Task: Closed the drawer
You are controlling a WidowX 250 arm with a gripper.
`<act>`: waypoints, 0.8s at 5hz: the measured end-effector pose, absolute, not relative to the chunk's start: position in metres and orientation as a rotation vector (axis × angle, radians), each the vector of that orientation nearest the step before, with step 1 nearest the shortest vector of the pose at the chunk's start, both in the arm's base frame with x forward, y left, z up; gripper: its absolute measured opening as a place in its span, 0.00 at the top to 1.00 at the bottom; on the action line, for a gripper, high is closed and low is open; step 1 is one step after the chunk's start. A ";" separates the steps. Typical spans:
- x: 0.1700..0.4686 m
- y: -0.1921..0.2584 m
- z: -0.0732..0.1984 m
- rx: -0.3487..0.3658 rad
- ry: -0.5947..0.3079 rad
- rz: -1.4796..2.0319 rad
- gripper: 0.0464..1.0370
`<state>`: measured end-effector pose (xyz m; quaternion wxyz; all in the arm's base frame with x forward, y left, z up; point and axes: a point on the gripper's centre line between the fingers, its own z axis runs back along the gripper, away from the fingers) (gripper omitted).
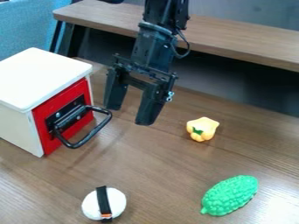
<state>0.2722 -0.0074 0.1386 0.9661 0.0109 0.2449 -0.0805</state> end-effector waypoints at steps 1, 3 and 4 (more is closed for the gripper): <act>0.255 -0.016 0.162 0.040 0.463 -0.154 0.04; 0.229 -0.010 0.198 0.087 0.219 -0.154 0.04; 0.219 -0.004 0.207 0.091 0.090 -0.122 0.04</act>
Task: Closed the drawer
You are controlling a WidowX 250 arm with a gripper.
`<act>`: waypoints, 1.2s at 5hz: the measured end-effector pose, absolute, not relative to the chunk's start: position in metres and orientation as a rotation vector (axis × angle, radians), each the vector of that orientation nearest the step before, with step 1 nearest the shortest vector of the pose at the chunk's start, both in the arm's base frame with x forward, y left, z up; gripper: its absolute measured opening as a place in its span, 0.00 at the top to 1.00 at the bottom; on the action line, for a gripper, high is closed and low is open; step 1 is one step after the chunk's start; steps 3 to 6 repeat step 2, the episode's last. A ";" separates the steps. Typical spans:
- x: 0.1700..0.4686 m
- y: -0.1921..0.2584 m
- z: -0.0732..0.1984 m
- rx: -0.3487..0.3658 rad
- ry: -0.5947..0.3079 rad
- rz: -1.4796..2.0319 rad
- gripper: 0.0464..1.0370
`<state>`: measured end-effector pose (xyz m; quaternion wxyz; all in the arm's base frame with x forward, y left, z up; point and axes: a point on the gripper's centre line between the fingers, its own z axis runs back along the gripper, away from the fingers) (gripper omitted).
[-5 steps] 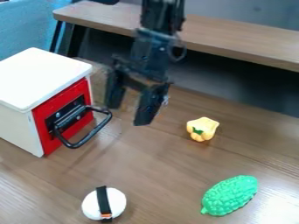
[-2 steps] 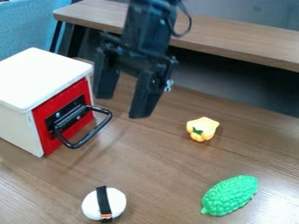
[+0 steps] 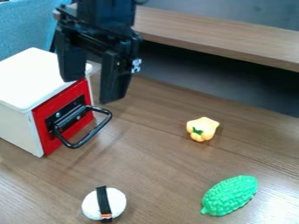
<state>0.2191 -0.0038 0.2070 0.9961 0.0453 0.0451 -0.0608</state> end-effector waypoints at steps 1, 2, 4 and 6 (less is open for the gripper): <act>0.217 0.002 0.207 0.088 0.007 -0.094 0.04; 0.218 0.006 0.207 0.094 0.002 -0.085 0.04; 0.218 0.006 0.207 0.094 0.002 -0.085 0.04; 0.218 0.006 0.207 0.094 0.002 -0.085 0.04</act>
